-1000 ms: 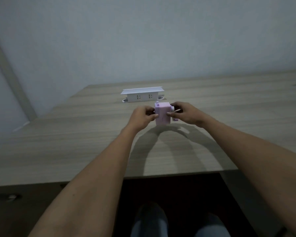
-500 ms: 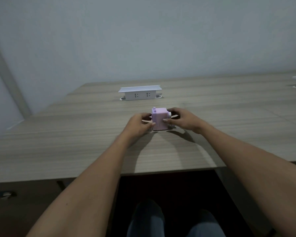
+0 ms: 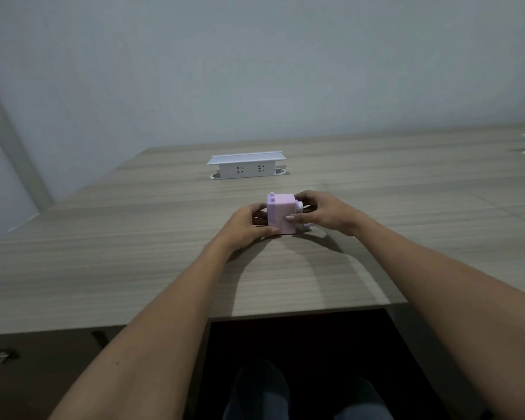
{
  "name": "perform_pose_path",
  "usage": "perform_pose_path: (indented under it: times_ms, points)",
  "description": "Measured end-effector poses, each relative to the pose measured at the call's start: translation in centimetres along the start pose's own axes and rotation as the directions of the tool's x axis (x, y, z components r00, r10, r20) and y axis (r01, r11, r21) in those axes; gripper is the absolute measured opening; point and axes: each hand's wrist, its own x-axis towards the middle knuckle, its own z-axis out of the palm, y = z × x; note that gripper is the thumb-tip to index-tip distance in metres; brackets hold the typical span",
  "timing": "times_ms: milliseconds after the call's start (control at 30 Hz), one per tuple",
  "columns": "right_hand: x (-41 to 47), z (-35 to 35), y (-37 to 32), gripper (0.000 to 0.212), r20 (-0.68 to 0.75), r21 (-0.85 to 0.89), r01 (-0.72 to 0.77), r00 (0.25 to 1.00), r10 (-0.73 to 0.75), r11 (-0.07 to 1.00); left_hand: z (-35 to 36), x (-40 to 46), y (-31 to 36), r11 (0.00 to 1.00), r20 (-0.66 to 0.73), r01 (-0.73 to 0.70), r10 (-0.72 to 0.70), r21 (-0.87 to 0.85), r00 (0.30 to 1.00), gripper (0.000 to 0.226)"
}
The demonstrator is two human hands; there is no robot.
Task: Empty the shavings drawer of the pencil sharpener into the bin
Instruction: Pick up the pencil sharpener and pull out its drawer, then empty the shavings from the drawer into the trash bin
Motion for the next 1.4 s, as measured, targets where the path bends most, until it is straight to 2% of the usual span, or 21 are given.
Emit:
perform_pose_path:
  times_ms: [100, 267, 467, 667, 800, 1100, 1200, 1400]
  points:
    - [0.0, 0.0, 0.1, 0.064, 0.004, 0.028, -0.01, 1.0, 0.01, 1.0, -0.3, -0.3, -0.6, 0.996, -0.022, 0.04, -0.042, -0.078, 0.999, 0.089]
    - [-0.2, 0.0, -0.1, 0.062, 0.014, 0.021, -0.025, 1.0, 0.024, 0.999, -2.1, -1.2, -1.8, 0.992, -0.071, 0.07, -0.077, -0.105, 0.994, 0.081]
    - [-0.5, -0.2, -1.6, 0.065, -0.001, -0.024, -0.016, 1.0, 0.016, 1.0, -5.6, -2.6, -2.8, 0.993, -0.149, 0.11, -0.117, -0.052, 0.982, 0.078]
    - [-0.8, -1.2, -5.9, 0.077, -0.041, -0.015, 0.052, 0.998, -0.052, 0.999, -7.1, -2.7, 1.3, 0.997, -0.19, 0.032, -0.044, -0.067, 0.981, 0.076]
    - [-1.5, -2.2, -8.4, 0.077, -0.061, -0.02, 0.085, 0.994, -0.086, 0.996, -6.7, -2.3, 5.5, 0.993, -0.188, -0.061, 0.04, -0.103, 0.981, 0.069]
    - [-5.9, -6.9, -10.8, 0.06, -0.143, -0.034, 0.123, 0.982, -0.126, 0.992, -3.4, -1.6, 12.7, 0.971, -0.128, -0.19, 0.172, -0.144, 0.977, 0.068]
    - [-8.0, -8.8, -10.9, 0.047, -0.165, -0.045, 0.137, 0.976, -0.143, 0.99, -1.4, -1.3, 15.1, 0.964, -0.088, -0.223, 0.211, -0.147, 0.973, 0.07]
    - [-12.7, -13.1, -10.1, 0.045, -0.265, -0.045, 0.082, 0.96, -0.091, 0.996, 3.4, -0.8, 18.4, 0.94, -0.02, -0.282, 0.283, -0.19, 0.959, 0.067]
